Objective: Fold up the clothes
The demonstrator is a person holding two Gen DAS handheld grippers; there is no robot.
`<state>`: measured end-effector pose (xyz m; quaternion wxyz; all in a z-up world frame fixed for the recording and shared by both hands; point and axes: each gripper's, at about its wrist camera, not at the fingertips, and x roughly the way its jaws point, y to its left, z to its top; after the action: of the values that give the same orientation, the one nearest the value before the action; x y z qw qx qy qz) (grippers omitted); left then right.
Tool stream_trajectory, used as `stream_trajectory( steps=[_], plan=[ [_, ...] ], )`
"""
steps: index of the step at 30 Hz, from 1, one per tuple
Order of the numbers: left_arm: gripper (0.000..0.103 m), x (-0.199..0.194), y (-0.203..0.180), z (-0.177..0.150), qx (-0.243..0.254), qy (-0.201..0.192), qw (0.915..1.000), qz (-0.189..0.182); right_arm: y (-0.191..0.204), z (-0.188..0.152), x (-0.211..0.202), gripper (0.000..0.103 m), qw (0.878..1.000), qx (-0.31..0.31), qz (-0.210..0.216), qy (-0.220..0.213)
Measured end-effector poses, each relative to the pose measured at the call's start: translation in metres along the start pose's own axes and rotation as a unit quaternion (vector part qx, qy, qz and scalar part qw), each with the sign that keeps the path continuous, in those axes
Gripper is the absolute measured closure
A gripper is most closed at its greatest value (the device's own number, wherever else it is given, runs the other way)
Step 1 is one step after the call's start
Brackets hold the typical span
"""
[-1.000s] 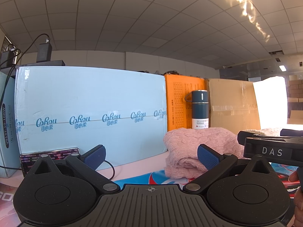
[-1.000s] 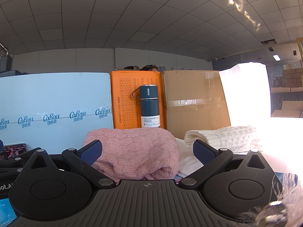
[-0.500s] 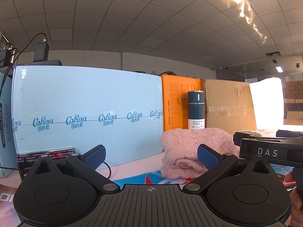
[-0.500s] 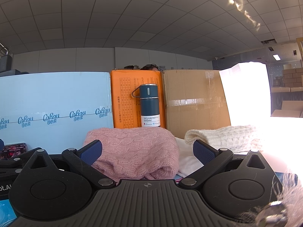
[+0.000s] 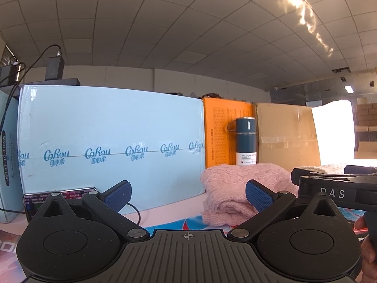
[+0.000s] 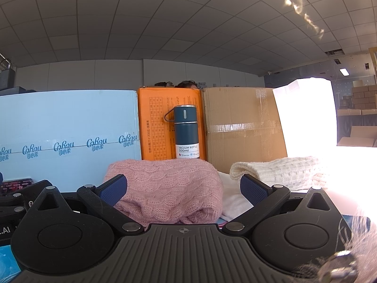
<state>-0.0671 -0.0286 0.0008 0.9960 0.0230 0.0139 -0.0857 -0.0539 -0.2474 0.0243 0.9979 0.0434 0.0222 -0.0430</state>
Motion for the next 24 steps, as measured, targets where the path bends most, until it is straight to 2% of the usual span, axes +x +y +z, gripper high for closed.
stream_trajectory(
  steps=[24],
  plan=[
    [0.000, -0.0009, 0.0073, -0.0002, -0.019, -0.004, 0.9997, 0.014, 0.0002, 0.0000, 0.0005, 0.000, 1.000, 0.002, 0.000, -0.001]
  ],
)
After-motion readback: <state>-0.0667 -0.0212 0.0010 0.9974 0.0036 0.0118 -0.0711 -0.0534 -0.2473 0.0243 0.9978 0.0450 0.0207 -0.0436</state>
